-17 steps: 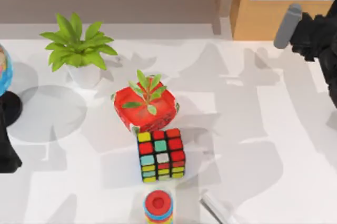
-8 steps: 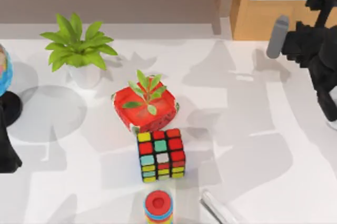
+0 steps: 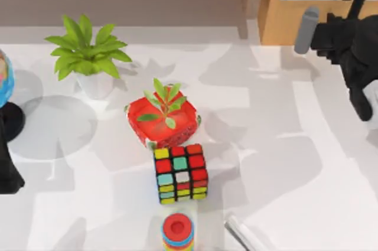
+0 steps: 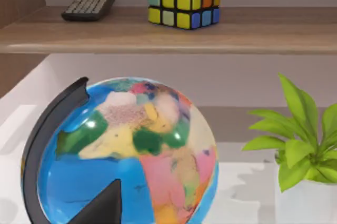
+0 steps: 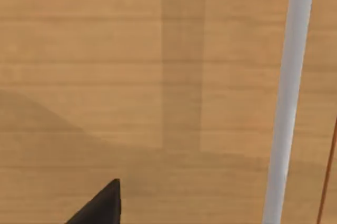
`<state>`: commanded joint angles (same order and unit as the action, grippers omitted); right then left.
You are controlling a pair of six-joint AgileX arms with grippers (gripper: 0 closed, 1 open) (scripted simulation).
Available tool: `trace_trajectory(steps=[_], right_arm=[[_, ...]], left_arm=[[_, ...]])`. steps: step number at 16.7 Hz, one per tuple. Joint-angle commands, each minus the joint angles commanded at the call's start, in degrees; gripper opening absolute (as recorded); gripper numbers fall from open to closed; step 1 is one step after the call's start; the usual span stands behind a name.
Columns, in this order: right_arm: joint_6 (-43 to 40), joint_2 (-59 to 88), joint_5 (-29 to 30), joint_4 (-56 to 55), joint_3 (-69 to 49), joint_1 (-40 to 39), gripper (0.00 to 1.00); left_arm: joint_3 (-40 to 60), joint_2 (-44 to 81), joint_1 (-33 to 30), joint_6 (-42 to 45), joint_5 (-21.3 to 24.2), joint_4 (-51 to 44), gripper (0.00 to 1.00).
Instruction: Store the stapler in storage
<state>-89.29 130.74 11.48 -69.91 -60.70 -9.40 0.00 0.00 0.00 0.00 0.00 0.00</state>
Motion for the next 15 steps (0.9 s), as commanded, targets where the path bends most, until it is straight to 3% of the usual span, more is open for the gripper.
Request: trace_trajectory(steps=[4,15], right_arm=[[0.00,0.04,-0.01,0.05,-0.10,0.01,1.00],[0.00,0.04,-0.01,0.05,-0.10,0.01,0.17]], left_arm=[[0.00,0.00,0.00,0.00,0.00,0.00,1.00],[0.00,0.00,0.00,0.00,0.00,0.00,1.00]])
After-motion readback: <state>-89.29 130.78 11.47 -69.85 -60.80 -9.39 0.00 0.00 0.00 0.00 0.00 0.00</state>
